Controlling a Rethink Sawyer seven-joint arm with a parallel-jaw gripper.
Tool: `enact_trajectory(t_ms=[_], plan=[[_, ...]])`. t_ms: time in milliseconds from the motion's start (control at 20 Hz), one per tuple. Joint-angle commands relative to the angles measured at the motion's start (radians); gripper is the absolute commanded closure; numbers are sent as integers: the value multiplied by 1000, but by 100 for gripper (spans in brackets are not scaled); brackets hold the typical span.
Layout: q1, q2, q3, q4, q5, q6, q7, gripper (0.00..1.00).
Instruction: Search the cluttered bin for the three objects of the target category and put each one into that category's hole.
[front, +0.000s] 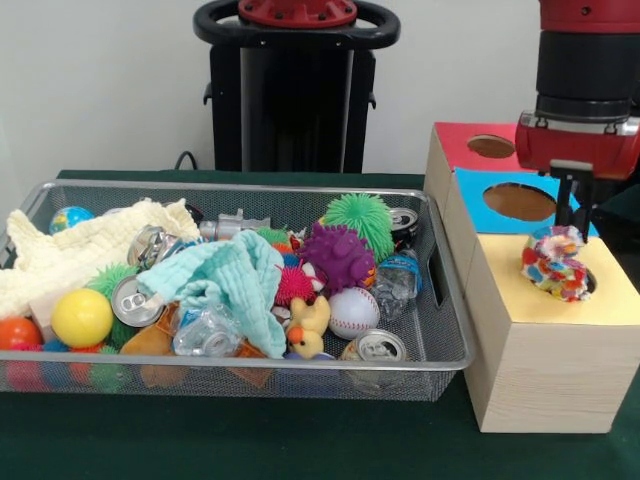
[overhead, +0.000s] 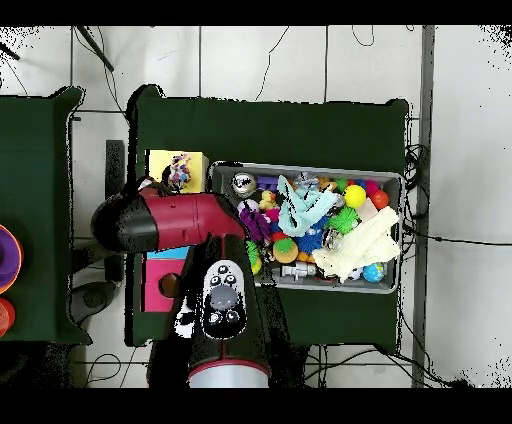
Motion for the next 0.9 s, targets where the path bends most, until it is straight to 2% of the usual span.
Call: enact_trajectory(t_ms=[50,900], plan=[[18,-46,-25,75,-53,138,14,100],[21,-46,-30,78,-64,119,8,100]])
